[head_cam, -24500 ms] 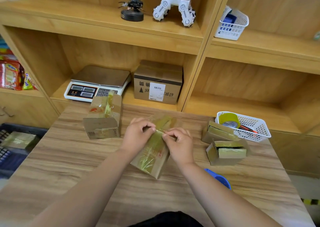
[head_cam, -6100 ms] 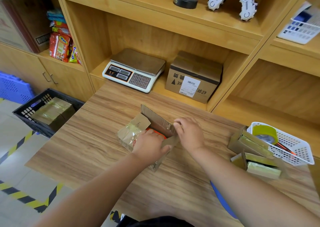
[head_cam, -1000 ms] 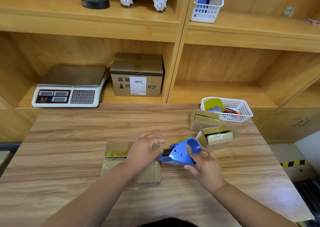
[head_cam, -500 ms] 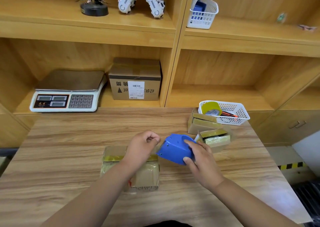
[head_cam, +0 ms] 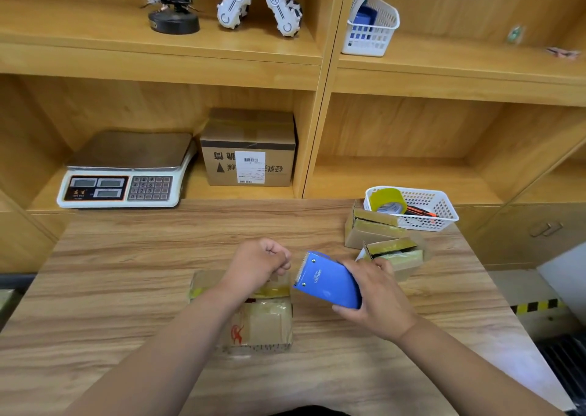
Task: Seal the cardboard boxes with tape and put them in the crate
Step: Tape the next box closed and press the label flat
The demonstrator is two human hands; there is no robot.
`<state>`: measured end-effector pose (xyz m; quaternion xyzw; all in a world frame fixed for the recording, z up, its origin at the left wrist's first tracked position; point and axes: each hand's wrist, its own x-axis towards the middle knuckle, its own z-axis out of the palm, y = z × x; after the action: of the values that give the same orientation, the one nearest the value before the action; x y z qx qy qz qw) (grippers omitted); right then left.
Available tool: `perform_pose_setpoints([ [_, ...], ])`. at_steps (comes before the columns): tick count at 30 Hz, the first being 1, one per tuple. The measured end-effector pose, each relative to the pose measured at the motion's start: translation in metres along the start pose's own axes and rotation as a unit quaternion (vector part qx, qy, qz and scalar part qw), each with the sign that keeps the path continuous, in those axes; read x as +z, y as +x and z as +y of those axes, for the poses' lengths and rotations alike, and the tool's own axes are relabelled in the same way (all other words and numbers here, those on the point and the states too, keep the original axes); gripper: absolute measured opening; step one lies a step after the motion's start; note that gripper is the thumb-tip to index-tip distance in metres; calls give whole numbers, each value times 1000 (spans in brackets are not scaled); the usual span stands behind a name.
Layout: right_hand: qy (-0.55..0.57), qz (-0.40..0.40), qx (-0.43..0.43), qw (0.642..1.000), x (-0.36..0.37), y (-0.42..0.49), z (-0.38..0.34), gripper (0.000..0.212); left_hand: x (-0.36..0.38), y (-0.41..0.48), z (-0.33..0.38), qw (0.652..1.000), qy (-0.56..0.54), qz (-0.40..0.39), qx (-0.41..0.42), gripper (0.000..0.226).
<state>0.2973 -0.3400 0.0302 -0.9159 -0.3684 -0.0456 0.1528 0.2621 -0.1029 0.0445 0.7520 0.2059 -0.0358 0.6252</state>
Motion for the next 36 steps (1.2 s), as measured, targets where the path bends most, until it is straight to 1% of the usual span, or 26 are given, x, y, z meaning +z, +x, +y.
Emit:
perform_pose_setpoints([
  [4,4,1,-1,1000,-8,-1,8,66,-7,4,1,1000,2,14,4,17],
  [7,10,0,2,1000,-10,-5,12,67,-19,9,0,999,23,27,10,13],
  [10,16,-4,1,1000,-11,-6,11,68,-25,10,-1,998,53,31,11,13],
  [18,52,-15,1,999,-12,-7,10,68,-28,10,-1,999,22,29,-21,11],
  [23,59,-14,17,998,-7,-9,12,63,-31,10,-5,999,27,39,-27,13],
  [27,61,-22,34,997,-2,-12,11,67,-35,11,-7,998,38,32,-27,17],
  [36,56,-47,58,996,-2,-16,7,69,-35,11,-9,998,41,42,-37,11],
])
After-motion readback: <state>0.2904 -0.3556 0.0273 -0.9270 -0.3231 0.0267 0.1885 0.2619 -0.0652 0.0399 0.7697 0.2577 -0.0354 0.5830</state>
